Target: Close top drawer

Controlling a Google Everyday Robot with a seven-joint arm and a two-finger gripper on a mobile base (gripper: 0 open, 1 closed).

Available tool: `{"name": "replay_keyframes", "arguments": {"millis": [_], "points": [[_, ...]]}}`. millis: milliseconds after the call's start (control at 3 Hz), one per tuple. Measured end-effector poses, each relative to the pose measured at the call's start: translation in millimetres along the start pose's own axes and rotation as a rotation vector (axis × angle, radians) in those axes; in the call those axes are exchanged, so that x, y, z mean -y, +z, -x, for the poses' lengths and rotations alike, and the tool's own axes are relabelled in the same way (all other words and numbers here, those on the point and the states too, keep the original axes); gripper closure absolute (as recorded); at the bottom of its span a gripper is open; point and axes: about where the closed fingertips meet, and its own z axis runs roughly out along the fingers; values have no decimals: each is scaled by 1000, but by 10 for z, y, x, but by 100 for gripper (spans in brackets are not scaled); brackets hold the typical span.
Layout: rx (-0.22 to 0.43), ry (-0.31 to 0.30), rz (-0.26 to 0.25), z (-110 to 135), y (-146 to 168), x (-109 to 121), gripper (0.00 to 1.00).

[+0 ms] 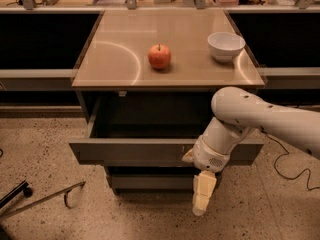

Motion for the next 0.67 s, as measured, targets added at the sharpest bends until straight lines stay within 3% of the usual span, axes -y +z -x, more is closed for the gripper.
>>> {"name": "replay_keyframes", "arguments": {"millis": [667], "points": [[10,-39,-46,123,-356,508,0]]}}
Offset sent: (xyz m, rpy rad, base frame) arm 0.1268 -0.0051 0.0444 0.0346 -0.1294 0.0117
